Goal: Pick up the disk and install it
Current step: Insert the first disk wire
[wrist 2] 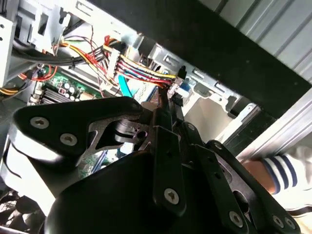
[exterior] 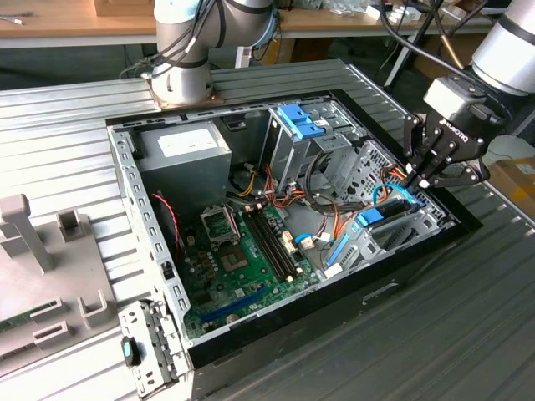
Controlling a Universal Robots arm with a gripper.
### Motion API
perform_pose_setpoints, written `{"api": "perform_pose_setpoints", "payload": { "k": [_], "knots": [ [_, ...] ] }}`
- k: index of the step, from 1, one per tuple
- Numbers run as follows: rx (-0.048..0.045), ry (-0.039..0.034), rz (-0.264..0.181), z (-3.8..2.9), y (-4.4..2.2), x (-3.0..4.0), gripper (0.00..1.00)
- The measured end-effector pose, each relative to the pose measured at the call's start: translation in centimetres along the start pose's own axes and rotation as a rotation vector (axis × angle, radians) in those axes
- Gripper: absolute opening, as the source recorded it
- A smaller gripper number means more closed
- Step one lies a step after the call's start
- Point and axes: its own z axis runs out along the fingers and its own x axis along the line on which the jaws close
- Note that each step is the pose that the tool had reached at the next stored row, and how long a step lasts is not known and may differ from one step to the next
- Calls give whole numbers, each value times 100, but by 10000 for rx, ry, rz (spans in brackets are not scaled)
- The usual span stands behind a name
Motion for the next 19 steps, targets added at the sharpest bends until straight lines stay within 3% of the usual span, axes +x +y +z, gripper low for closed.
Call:
{"api": "perform_pose_setpoints", "payload": {
  "k": [1, 3, 8, 13, 18, 19],
  "knots": [
    [4, -26, 186, -60, 83, 3, 16],
    [6, -38, 483, -66, 86, 3, 16],
    [13, -35, 576, -66, 122, 5, 16],
    [45, -38, 580, -62, 220, 12, 16],
    [102, -40, 580, -56, 384, 23, 16],
    [106, -36, 581, -56, 386, 24, 16]
  ]
}}
